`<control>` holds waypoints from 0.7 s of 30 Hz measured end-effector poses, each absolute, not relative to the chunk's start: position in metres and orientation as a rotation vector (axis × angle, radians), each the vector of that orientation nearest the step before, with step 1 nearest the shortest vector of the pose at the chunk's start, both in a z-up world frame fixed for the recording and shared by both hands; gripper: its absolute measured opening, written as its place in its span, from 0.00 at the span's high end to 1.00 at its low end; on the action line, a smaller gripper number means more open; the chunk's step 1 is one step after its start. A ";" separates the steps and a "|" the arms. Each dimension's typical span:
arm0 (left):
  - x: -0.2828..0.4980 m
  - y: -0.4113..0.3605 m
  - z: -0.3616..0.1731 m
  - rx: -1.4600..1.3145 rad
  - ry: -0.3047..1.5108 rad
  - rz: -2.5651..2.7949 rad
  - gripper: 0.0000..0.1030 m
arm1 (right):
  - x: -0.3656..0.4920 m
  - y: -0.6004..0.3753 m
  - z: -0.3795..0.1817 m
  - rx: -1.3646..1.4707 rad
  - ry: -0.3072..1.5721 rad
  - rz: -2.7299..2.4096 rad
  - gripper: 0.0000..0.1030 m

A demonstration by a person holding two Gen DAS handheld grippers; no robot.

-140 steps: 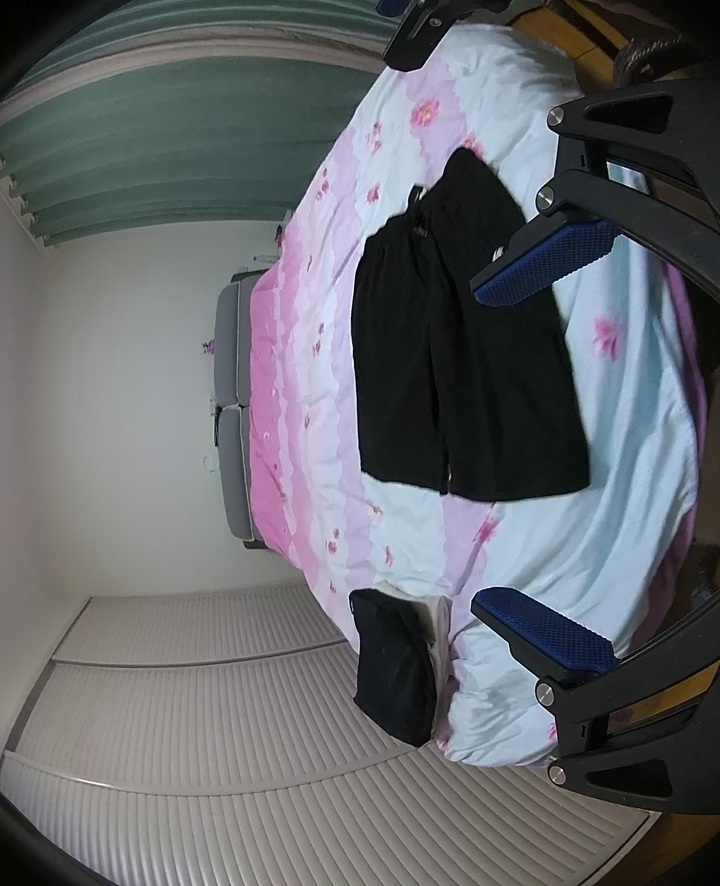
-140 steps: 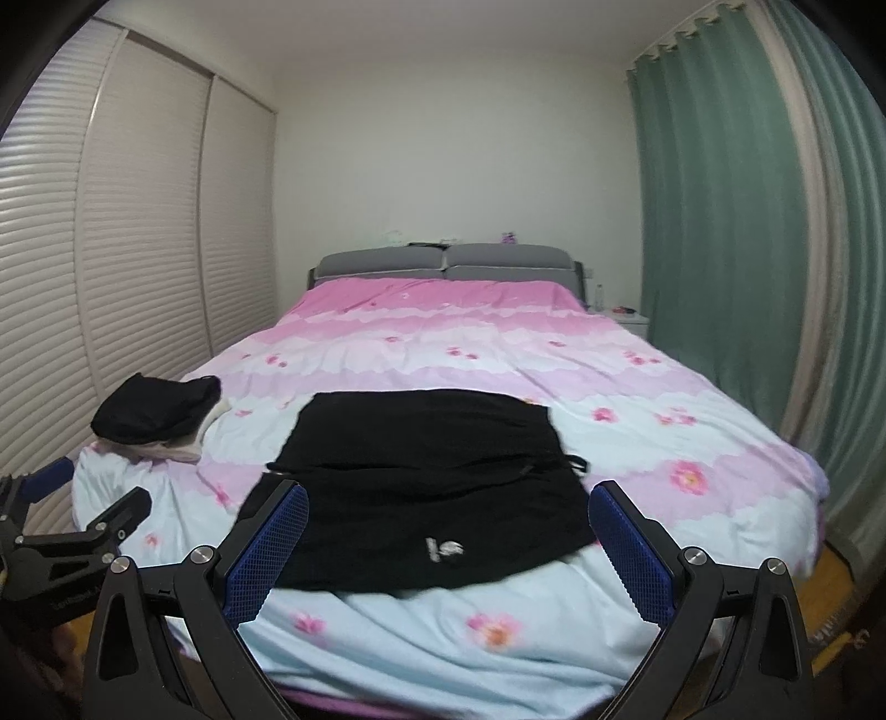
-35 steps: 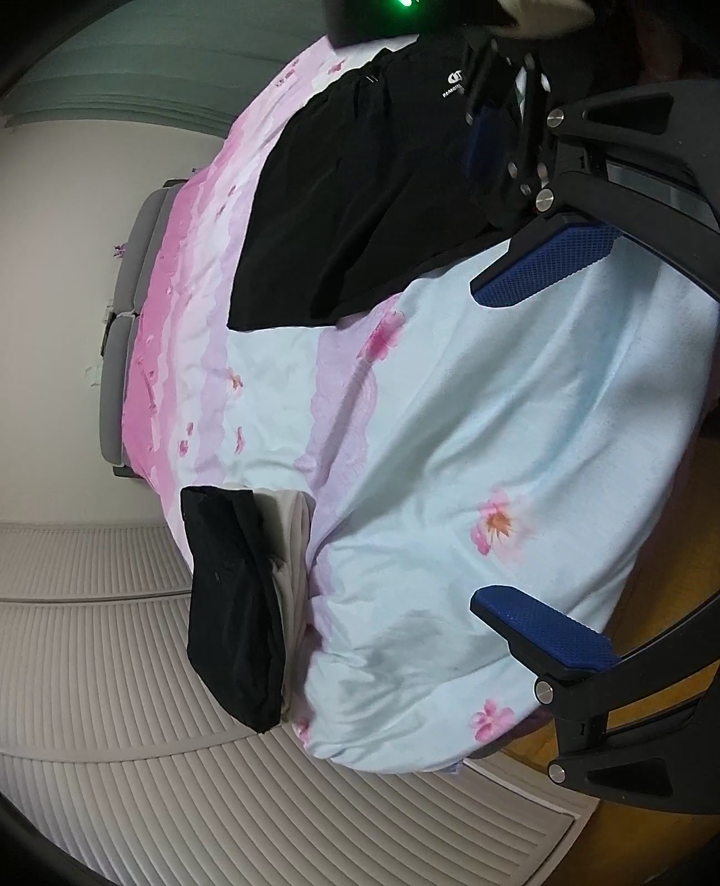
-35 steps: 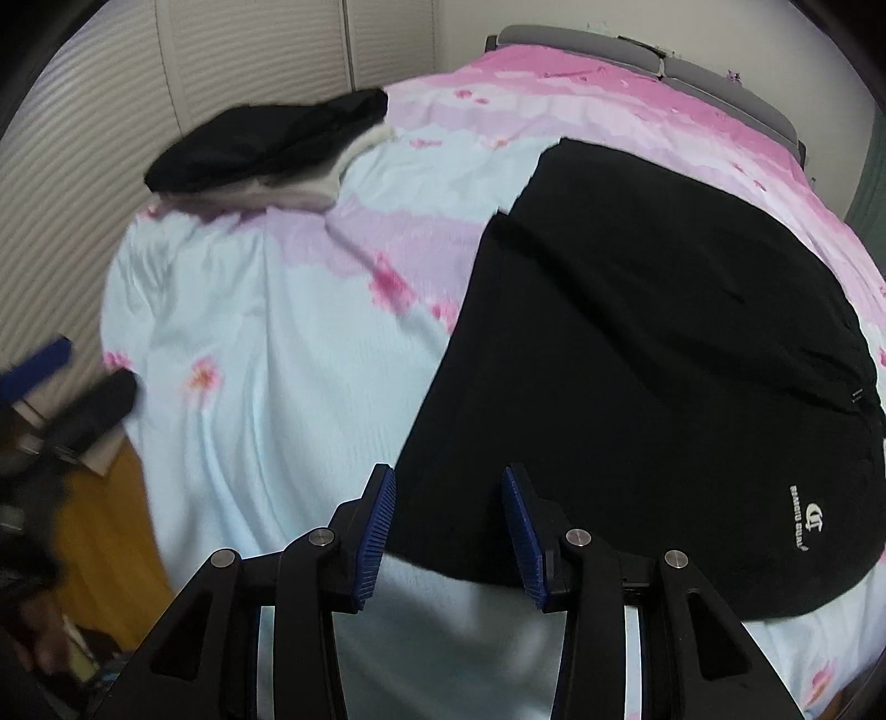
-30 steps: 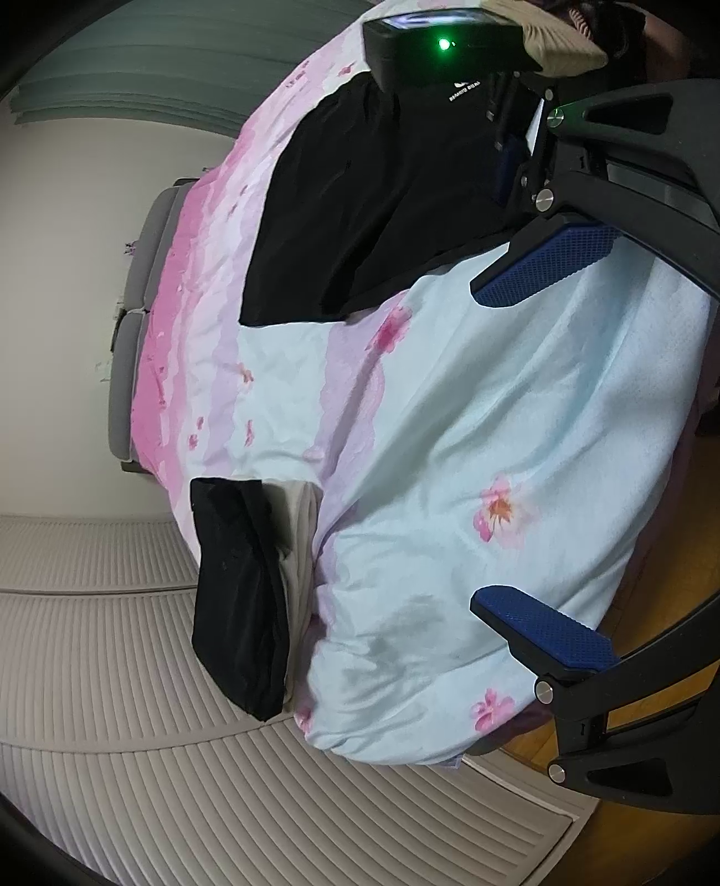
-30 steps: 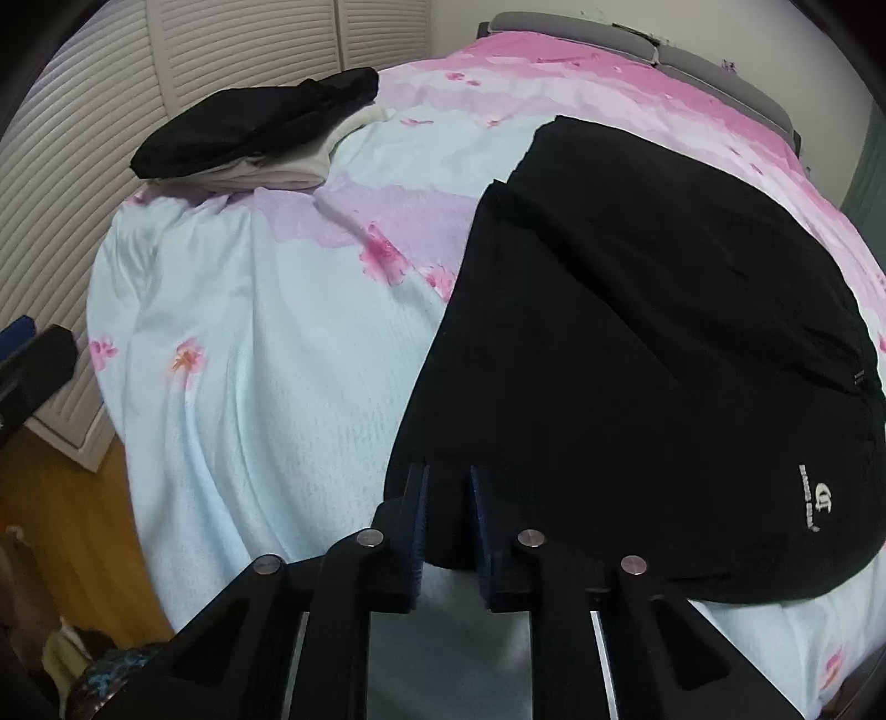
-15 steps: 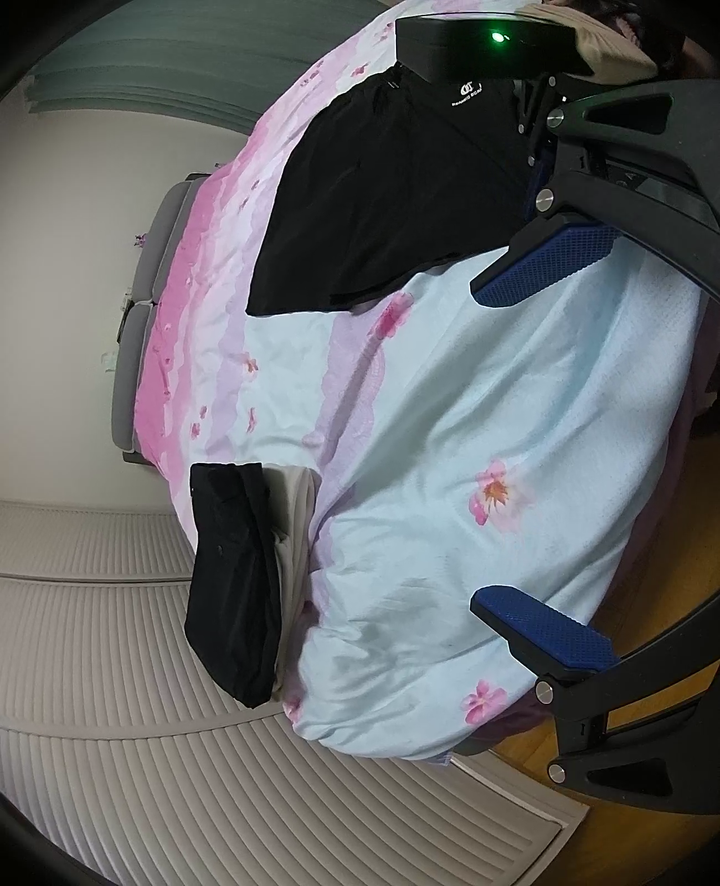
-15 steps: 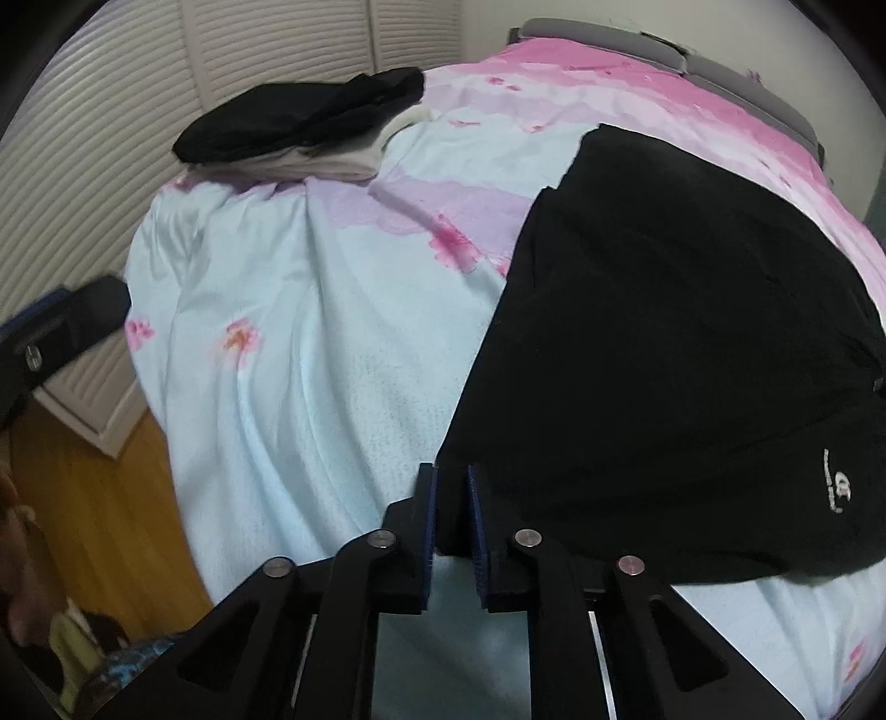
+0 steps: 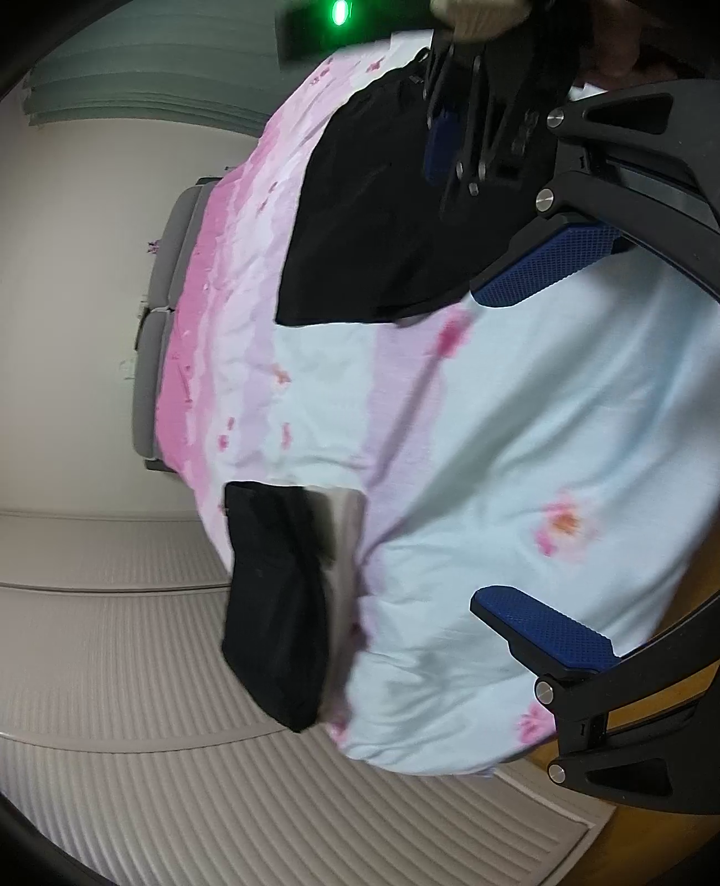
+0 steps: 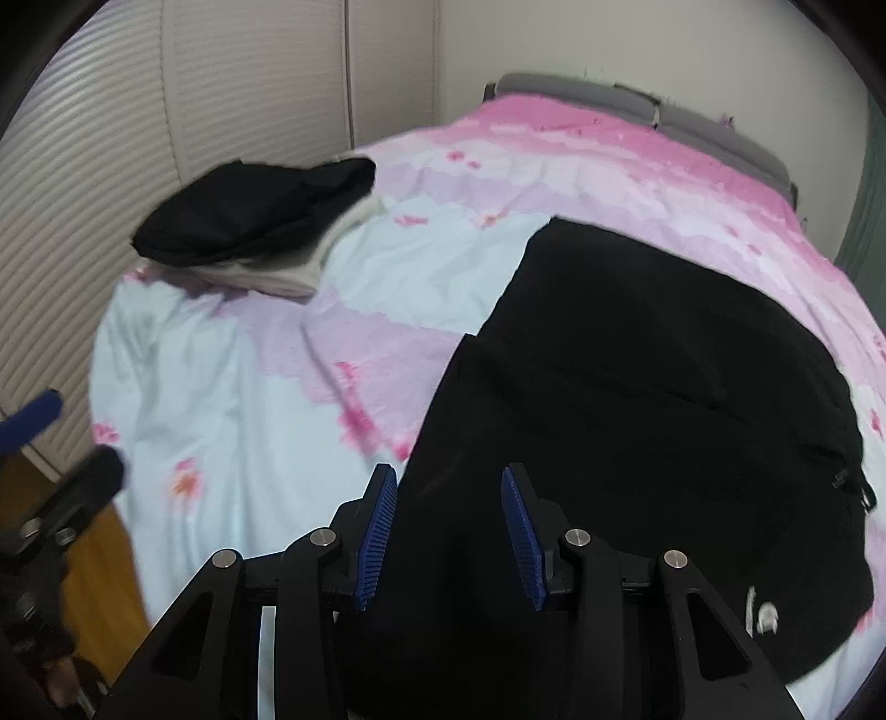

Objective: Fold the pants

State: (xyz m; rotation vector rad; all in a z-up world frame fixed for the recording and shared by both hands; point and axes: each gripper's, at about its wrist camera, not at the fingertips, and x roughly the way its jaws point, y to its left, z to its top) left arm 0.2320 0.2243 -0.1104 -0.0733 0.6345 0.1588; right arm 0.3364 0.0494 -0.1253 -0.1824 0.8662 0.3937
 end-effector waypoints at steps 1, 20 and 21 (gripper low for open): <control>0.236 0.224 -0.110 -0.071 0.631 0.162 0.00 | 0.347 0.051 -0.132 -0.181 0.895 0.399 0.60; 0.315 0.244 -0.149 -0.068 0.692 0.268 0.00 | 0.440 0.086 -0.196 -0.087 1.050 0.455 0.96; 0.315 0.245 -0.150 -0.068 0.696 0.271 0.00 | 0.440 0.088 -0.194 -0.087 1.051 0.466 0.96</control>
